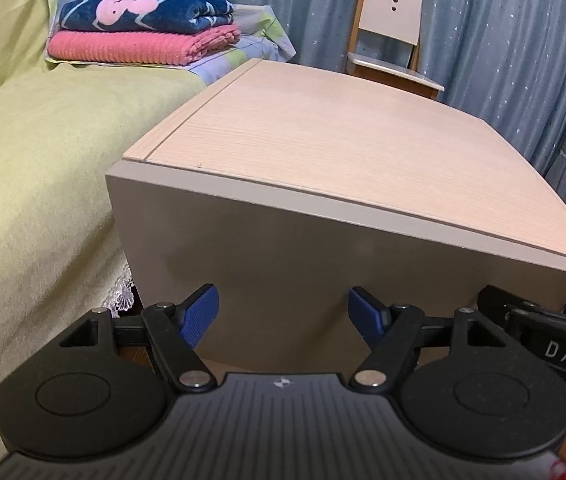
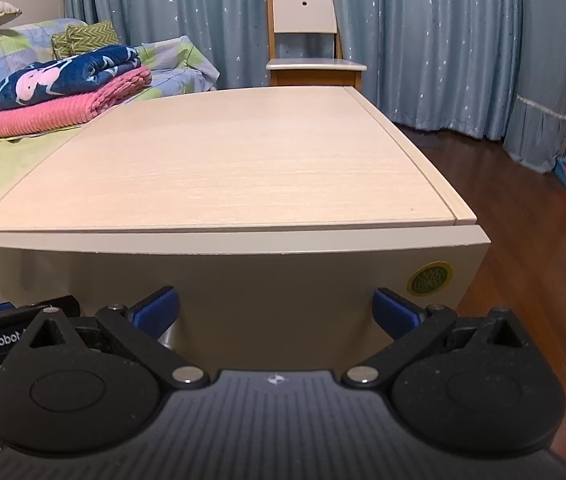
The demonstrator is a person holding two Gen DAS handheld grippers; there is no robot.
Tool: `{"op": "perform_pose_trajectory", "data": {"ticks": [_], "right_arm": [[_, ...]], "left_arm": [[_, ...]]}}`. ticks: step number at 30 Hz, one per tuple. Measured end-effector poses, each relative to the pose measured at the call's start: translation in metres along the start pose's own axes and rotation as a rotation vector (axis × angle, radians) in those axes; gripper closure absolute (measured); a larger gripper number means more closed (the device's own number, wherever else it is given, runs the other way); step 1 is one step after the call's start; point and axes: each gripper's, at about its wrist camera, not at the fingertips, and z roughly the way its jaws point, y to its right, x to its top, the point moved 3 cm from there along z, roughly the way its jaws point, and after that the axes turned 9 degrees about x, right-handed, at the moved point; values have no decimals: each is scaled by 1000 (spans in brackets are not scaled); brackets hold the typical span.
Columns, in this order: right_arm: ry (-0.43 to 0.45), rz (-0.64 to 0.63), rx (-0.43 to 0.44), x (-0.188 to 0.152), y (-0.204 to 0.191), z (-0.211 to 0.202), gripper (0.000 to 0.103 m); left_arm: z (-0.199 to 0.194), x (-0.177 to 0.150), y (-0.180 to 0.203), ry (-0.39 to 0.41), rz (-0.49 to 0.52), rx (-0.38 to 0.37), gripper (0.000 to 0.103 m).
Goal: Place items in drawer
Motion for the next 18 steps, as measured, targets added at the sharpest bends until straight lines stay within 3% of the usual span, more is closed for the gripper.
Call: {"op": "perform_pose_trajectory", "data": {"ticks": [15,18], "right_arm": [[-70,-4,50,-8,27,-85,1],[-67,-19,70,-10,30,-105,1]], "left_arm": [[-95,-27,8,-124,85,59,25],[-122,-33,14,-110,107,59,24]]}}
